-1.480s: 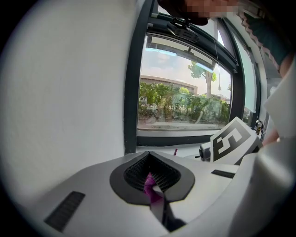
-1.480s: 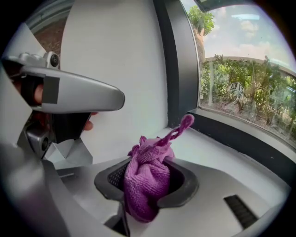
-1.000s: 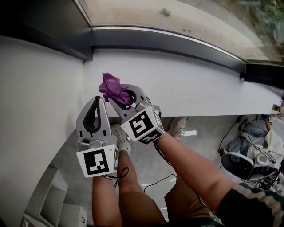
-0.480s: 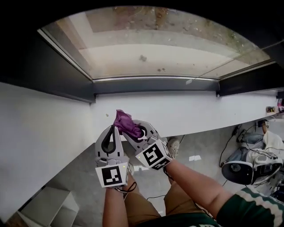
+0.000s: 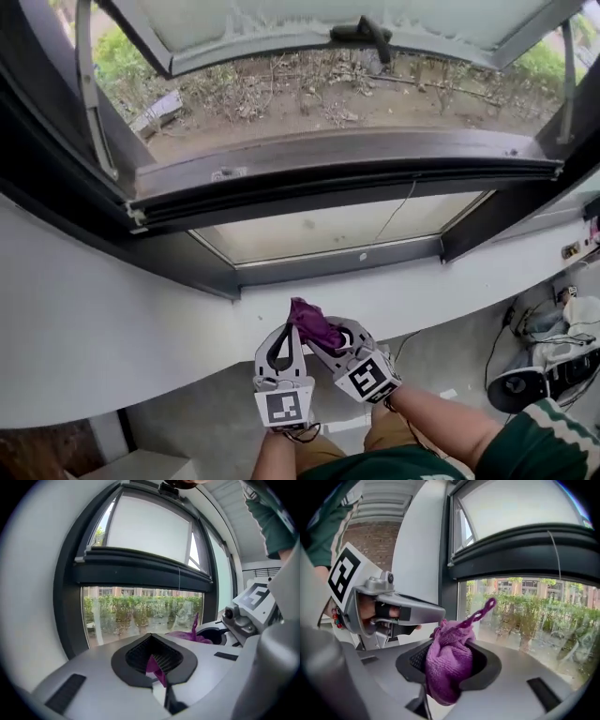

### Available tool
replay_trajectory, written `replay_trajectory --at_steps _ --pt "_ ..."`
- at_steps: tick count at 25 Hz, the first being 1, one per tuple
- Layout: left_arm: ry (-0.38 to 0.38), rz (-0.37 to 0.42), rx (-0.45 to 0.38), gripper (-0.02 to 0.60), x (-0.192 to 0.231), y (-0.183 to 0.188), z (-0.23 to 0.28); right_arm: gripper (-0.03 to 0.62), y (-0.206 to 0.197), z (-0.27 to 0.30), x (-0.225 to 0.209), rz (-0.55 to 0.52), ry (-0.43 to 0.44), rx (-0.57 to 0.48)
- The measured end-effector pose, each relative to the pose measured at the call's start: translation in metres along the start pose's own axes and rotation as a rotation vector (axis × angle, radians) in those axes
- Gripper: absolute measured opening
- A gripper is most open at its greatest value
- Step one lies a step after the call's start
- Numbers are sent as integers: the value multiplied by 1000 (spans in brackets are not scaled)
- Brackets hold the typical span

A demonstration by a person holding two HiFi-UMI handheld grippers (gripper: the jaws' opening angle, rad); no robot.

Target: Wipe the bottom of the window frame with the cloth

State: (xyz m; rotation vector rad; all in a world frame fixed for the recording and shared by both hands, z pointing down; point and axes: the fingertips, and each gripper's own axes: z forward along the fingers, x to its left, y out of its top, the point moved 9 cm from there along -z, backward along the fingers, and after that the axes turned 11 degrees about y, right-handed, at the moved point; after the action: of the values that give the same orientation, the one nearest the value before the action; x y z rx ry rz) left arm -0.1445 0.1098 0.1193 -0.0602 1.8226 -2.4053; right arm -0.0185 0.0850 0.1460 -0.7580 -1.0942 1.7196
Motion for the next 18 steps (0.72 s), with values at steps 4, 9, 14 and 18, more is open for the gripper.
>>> replay_trajectory --at_steps 4,9,14,18 --pt "-26 29 -14 3 -11 47 -23 152 41 -49 11 17 -15 -44" --pt "-23 -2 -23 3 -16 104 -40 152 93 -100 9 -8 -75 -147" --pt "-107 36 -116 3 -46 158 -53 152 141 -151 0 -104 -118 -251" --pt "-135 75 -170 3 -63 192 -62 152 160 -189 -9 -88 -181 -323"
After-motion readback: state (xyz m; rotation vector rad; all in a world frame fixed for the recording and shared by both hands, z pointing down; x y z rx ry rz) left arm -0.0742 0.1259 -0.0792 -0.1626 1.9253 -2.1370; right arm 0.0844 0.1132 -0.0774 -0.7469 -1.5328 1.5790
